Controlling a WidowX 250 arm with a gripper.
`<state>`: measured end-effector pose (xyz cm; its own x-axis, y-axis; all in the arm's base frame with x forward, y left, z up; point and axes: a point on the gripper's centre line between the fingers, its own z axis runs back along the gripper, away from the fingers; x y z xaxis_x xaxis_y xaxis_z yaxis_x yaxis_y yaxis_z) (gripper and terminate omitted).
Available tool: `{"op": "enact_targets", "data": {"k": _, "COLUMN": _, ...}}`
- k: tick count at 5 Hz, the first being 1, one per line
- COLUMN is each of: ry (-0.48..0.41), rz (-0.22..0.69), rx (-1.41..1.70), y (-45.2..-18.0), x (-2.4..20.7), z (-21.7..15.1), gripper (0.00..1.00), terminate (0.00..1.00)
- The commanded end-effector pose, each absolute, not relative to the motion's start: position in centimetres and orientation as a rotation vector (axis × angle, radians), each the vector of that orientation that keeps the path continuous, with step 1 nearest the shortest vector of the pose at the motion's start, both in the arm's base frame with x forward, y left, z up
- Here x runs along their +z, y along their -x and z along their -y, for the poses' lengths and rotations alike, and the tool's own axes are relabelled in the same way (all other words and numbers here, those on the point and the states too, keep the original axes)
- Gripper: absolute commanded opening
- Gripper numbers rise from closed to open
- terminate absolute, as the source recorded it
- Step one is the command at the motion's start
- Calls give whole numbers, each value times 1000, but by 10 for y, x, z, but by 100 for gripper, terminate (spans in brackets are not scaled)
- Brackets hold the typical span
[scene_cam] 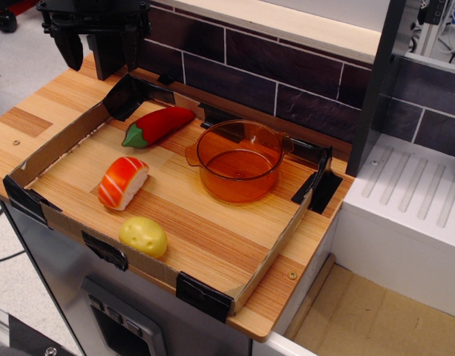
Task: Put sushi in pot
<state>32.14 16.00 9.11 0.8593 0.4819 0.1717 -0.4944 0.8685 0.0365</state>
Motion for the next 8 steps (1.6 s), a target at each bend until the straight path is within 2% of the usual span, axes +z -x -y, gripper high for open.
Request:
{"op": "enact_targets", "data": {"k": 1, "ry": -80, "rz": 159, "rx": 513, "y": -321, "x": 91, "z": -160, "gripper": 100, "terminate": 0}}
{"op": "enact_targets", "data": {"k": 2, "ry": -51, "rz": 162, "rx": 444, "y": -310, "x": 101, "z": -150, "gripper": 100, "terminate": 0}}
{"op": "enact_targets", "data": {"k": 3, "ry": -9, "rz": 125, "rx": 363, "y": -290, "x": 104, "z": -139, "gripper": 100, "terminate": 0}}
{"op": "enact_targets", "data": {"k": 4, "ry": 9, "rz": 82, "rx": 288, "y": -273, "x": 99, "z": -125, "gripper": 100, "terminate": 0}}
{"op": "enact_targets", "data": {"k": 5, "ry": -28, "rz": 47, "rx": 250, "y": -267, "x": 83, "z": -114, "gripper": 100, "terminate": 0}}
{"op": "enact_targets", "data": {"k": 6, "ry": -55, "rz": 49, "rx": 233, "y": -266, "x": 65, "z": -109, "gripper": 100, "terminate": 0}}
{"op": "enact_targets", "data": {"k": 8, "ry": -51, "rz": 28, "rx": 217, "y": -264, "x": 43, "z": -95, "gripper": 100, "terminate": 0}}
